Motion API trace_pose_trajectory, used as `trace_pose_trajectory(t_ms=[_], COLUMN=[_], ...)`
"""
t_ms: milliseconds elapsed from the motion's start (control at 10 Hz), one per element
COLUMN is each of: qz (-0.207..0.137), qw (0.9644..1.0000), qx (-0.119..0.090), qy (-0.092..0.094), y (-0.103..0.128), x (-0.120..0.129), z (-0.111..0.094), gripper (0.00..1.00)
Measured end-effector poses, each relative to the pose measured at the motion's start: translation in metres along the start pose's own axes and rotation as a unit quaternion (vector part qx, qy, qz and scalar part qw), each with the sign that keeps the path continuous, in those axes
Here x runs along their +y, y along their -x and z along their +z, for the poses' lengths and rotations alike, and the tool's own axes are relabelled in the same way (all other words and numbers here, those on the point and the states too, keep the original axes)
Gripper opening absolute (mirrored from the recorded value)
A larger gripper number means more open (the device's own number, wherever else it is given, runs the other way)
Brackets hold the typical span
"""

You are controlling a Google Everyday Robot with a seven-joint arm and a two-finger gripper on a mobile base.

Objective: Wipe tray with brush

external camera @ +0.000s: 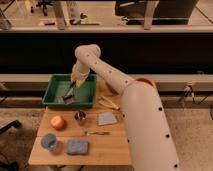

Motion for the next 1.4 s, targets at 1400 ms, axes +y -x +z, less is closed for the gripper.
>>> trace_pose_trajectory(t_ms=[1400], qz=[-0.003], qw=[0.997], qx=[-0.005], qy=[-0.077], y=[-0.046], x=[-0.038], z=[0.027], gripper=[0.0])
